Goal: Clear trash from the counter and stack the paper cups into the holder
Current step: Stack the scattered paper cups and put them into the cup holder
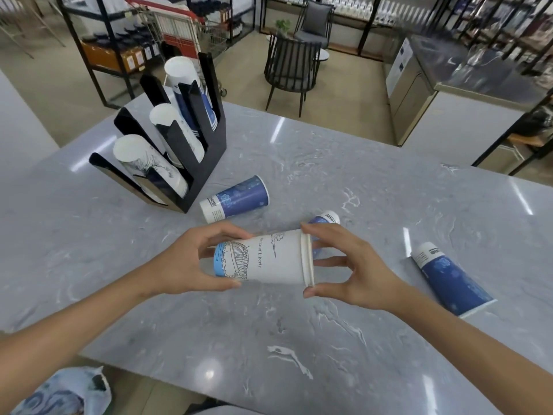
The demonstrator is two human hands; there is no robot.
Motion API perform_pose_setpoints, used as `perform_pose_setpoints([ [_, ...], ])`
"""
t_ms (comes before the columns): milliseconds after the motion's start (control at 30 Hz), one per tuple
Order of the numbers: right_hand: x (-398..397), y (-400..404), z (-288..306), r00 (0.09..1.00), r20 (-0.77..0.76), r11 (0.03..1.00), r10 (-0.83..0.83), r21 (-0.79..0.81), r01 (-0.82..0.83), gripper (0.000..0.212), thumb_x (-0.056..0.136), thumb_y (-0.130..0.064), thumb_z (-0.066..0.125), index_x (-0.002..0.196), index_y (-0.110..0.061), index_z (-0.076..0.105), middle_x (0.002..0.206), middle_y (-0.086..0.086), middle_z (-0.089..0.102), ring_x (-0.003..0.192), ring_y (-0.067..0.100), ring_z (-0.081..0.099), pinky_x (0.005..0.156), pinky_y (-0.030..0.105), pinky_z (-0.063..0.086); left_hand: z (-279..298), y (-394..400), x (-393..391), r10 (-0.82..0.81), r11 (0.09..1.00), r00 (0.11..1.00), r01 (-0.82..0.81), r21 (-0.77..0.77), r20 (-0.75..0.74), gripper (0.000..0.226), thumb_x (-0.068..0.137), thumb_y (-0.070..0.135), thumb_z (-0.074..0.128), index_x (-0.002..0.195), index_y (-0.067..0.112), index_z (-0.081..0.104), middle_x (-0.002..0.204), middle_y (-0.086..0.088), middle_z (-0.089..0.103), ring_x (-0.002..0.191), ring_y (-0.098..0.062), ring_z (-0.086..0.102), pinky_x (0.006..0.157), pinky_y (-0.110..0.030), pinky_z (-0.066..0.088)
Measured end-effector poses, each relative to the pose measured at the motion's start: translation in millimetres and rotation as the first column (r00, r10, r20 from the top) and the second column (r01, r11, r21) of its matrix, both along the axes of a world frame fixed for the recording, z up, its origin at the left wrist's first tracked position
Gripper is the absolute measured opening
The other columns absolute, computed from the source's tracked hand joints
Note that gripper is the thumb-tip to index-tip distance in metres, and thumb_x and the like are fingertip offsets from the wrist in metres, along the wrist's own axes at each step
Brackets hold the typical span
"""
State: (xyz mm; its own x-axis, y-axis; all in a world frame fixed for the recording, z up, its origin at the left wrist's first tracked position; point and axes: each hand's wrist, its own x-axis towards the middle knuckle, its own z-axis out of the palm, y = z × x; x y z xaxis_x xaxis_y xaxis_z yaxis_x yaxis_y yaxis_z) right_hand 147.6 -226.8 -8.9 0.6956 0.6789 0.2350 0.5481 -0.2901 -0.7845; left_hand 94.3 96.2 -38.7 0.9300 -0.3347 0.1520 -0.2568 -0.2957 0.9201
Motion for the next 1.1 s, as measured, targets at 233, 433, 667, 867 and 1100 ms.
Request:
perform_pose_setpoints([
  [233, 21.0, 67.7, 23.8, 0.992, 0.07, 0.992, 0.108, 0.056, -0.112, 0.091, 0.071, -0.046, 0.088, 0.149, -0.038, 0.043, 0.144, -0.016, 0.052, 0.132, 0.018, 0.054, 0.095, 0.022, 0.053, -14.6, 21.4, -8.5, 0.196, 0.981, 0.981, -0.196, -0.005, 0.006, 0.076, 0.064, 0.04, 0.094, 0.131, 0.037, 0.058, 0.129, 0.012, 0.068, 0.124, -0.01, 0.062, 0.101, -0.03, 0.053],
  [433, 36.7, 134.8, 31.6, 0.984, 0.031, 0.981, 0.178, 0.076, -0.18, 0.094, 0.069, -0.039, 0.091, 0.15, -0.028, 0.044, 0.142, -0.013, 0.058, 0.132, 0.014, 0.055, 0.102, 0.034, 0.053, -25.8, 48.0, -20.5, 0.382, 0.912, 0.922, -0.387, -0.136, -0.06, 0.072, 0.062, 0.047, 0.092, 0.128, 0.041, 0.062, 0.125, 0.013, 0.071, 0.122, -0.007, 0.064, 0.1, -0.019, 0.052],
  [667, 49.6, 197.2, 12.5, 0.965, 0.003, 0.964, 0.264, 0.039, -0.264, 0.09, 0.07, -0.024, 0.093, 0.147, -0.016, 0.048, 0.139, -0.004, 0.062, 0.128, 0.008, 0.058, 0.099, 0.017, 0.049, -52.1, 79.9, -34.9, 0.514, 0.828, 0.846, -0.532, -0.175, -0.141, 0.075, 0.065, 0.045, 0.093, 0.132, 0.038, 0.059, 0.131, 0.011, 0.068, 0.127, -0.009, 0.06, 0.098, -0.022, 0.055],
  [867, 51.8, 226.1, -13.6, 0.94, 0.024, 0.938, 0.34, -0.078, -0.337, 0.091, 0.071, -0.03, 0.093, 0.149, -0.022, 0.046, 0.145, -0.008, 0.056, 0.132, 0.009, 0.054, 0.105, 0.033, 0.052, -79.3, 91.6, -43.8, 0.555, 0.777, 0.801, -0.595, -0.206, -0.224, 0.067, 0.066, 0.031, 0.094, 0.125, 0.034, 0.062, 0.129, 0.006, 0.069, 0.125, -0.011, 0.063, 0.105, -0.029, 0.052],
  [1100, 44.3, 233.7, -34.9, 0.94, 0.069, 0.933, 0.334, -0.162, -0.32, 0.095, 0.069, -0.029, 0.094, 0.149, -0.013, 0.045, 0.144, 0.0, 0.055, 0.133, 0.013, 0.053, 0.106, 0.041, 0.051, -98.9, 90.8, -52.3, 0.539, 0.776, 0.792, -0.6, -0.197, -0.287, 0.067, 0.072, 0.014, 0.091, 0.129, 0.027, 0.057, 0.13, -0.001, 0.067, 0.123, -0.016, 0.065, 0.106, -0.037, 0.052],
])
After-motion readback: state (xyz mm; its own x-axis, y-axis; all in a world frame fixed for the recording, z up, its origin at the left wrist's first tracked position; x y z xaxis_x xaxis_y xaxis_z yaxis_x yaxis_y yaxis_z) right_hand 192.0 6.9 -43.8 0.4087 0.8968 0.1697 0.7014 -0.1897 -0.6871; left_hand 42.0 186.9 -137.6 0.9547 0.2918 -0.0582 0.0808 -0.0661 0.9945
